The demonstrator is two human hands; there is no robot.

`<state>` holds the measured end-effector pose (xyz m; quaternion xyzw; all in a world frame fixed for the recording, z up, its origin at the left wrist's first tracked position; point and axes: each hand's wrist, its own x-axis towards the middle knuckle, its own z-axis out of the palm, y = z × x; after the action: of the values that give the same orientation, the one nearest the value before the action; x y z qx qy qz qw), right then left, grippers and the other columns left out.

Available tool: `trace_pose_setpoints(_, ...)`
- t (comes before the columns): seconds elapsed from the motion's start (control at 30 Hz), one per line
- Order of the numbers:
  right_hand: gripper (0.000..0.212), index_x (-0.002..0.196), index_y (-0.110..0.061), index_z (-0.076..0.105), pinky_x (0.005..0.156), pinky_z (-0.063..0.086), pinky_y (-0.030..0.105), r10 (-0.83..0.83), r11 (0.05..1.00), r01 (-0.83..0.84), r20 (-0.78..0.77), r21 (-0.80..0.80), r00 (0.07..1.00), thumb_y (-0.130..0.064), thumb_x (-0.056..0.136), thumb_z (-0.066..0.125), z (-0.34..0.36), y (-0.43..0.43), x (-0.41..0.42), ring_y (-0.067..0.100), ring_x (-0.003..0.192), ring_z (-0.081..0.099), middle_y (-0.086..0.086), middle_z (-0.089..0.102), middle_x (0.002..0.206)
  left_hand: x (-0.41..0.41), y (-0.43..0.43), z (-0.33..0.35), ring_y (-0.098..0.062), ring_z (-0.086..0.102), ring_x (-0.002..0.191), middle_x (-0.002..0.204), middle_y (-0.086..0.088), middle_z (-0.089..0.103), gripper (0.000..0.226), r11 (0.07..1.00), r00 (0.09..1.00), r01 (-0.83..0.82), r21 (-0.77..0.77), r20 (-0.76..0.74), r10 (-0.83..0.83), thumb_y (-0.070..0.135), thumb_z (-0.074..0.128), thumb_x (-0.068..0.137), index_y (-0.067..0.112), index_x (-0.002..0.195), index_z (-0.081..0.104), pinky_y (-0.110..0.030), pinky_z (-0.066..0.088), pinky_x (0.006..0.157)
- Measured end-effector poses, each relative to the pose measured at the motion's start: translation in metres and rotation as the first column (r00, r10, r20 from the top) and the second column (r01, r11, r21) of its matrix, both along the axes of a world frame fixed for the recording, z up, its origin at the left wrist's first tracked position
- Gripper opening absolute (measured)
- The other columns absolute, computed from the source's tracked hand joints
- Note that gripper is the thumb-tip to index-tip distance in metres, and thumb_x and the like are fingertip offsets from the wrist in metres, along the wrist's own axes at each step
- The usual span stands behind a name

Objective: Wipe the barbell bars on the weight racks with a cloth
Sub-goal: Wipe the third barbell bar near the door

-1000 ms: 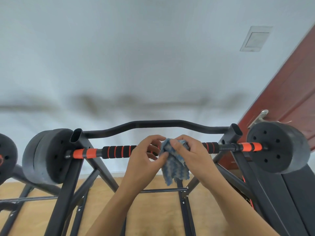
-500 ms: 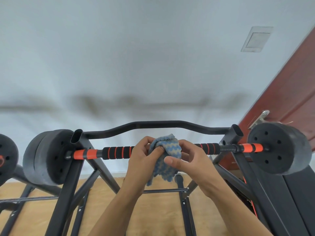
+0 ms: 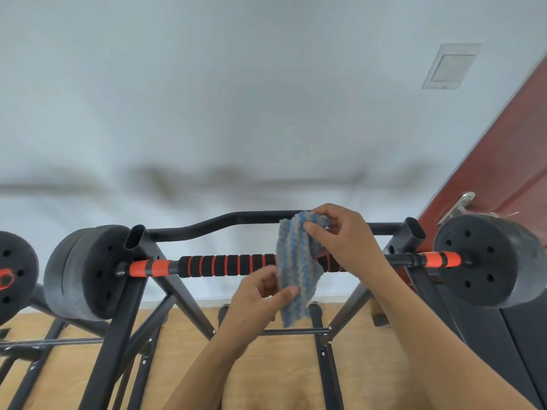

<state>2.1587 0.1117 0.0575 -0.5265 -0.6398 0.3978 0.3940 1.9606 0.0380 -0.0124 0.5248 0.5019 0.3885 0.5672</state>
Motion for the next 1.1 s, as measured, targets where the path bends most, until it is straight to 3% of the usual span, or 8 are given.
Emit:
trace_pose_setpoints(0.17, 0.005, 0.098, -0.028, 0.072, 0.057, 0.049, 0.016, 0.126, 0.985, -0.117, 0.068, -0.123, 0.99, -0.028, 0.095, 0.069, -0.008, 0.036, -0.003, -0.001, 0.069, 0.062, -0.01, 0.073, 0.084, 0.015, -0.021, -0.027, -0.031, 0.072, 0.11, 0.112, -0.012, 0.076, 0.022, 0.945, 0.926, -0.204, -0.256, 0.264, 0.271, 0.015, 0.063, 0.103, -0.001, 0.117, 0.062, -0.049, 0.06, 0.094)
trace_pose_setpoints(0.4, 0.003, 0.093, -0.03, 0.072, 0.08, 0.059, 0.035, 0.234, 0.953, -0.149, 0.328, -0.265, 0.915, -0.033, 0.09, 0.072, -0.063, 0.074, 0.005, 0.013, 0.083, 0.072, -0.006, 0.075, 0.087, 0.019, -0.015, -0.058, -0.03, 0.078, 0.089, 0.1, -0.009, 0.079, 0.021, 0.88, 0.906, -0.366, -0.301, 0.101, 0.411, 0.016, 0.069, 0.101, 0.007, 0.118, 0.063, -0.045, 0.064, 0.08)
trace_pose_setpoints(0.53, 0.011, 0.097, -0.034, 0.075, 0.081, 0.055, 0.028, 0.119, 0.992, -0.078, 0.513, -0.102, 0.85, -0.039, 0.088, 0.072, -0.078, 0.072, -0.001, 0.003, 0.083, 0.066, -0.016, 0.07, 0.089, 0.014, -0.012, -0.07, -0.02, 0.075, 0.09, 0.098, 0.004, 0.076, 0.02, 0.892, 0.902, -0.431, -0.136, -0.103, 0.42, 0.027, 0.075, 0.096, 0.019, 0.111, 0.065, -0.035, 0.061, 0.076)
trace_pose_setpoints(0.63, 0.012, 0.104, -0.035, 0.07, 0.078, 0.05, 0.022, -0.016, 0.997, -0.022, 0.464, 0.077, 0.886, -0.038, 0.095, 0.063, -0.074, 0.06, -0.003, -0.001, 0.081, 0.061, -0.02, 0.066, 0.093, 0.015, -0.024, -0.067, -0.01, 0.064, 0.098, 0.105, 0.015, 0.061, 0.026, 0.867, 0.789, -0.454, 0.204, -0.36, 0.498, 0.041, 0.074, 0.092, 0.031, 0.108, 0.055, -0.026, 0.054, 0.08)
trace_pose_setpoints(0.77, 0.018, 0.085, -0.036, 0.073, 0.069, 0.053, 0.024, 0.179, 0.984, -0.169, 0.439, -0.062, 0.88, -0.053, 0.088, 0.068, -0.053, 0.043, 0.008, 0.0, 0.082, 0.064, -0.02, 0.068, 0.088, 0.006, -0.001, -0.042, -0.012, 0.054, 0.114, 0.117, 0.013, 0.062, 0.018, 0.713, 0.587, -0.252, 0.654, -0.483, 0.65, 0.036, 0.06, 0.103, 0.024, 0.114, 0.067, -0.033, 0.042, 0.098)
trace_pose_setpoints(0.87, 0.019, 0.082, -0.035, 0.074, 0.064, 0.06, 0.029, 0.276, 0.959, -0.236, 0.321, -0.159, 0.906, -0.05, 0.077, 0.082, -0.053, 0.037, 0.015, 0.006, 0.082, 0.067, -0.018, 0.066, 0.089, 0.004, 0.041, -0.017, -0.016, 0.052, 0.118, 0.117, 0.012, 0.066, 0.03, 0.817, 0.419, -0.143, 0.559, -0.714, 0.561, 0.052, 0.057, 0.102, 0.028, 0.107, 0.075, -0.036, 0.028, 0.102)
trace_pose_setpoints(1.0, 0.022, 0.09, -0.036, 0.071, 0.07, 0.061, 0.035, 0.301, 0.953, -0.286, 0.321, -0.094, 0.898, -0.045, 0.075, 0.085, -0.07, 0.037, 0.018, 0.005, 0.089, 0.065, -0.021, 0.067, 0.091, 0.001, 0.066, -0.009, -0.006, 0.065, 0.098, 0.087, 0.024, 0.071, 0.022, 0.914, 0.624, -0.23, 0.334, -0.67, 0.402, 0.05, 0.068, 0.096, 0.035, 0.082, 0.074, -0.042, 0.034, 0.108)
trace_pose_setpoints(1.1, 0.023, 0.094, -0.035, 0.071, 0.076, 0.06, 0.034, 0.286, 0.958, -0.281, 0.311, -0.061, 0.906, -0.045, 0.078, 0.083, -0.076, 0.035, 0.019, 0.004, 0.089, 0.064, -0.02, 0.067, 0.094, -0.004, 0.07, -0.006, -0.007, 0.065, 0.098, 0.092, 0.021, 0.071, 0.017, 0.88, 0.582, -0.266, 0.393, -0.662, 0.471, 0.043, 0.067, 0.099, 0.034, 0.085, 0.072, -0.045, 0.037, 0.108)
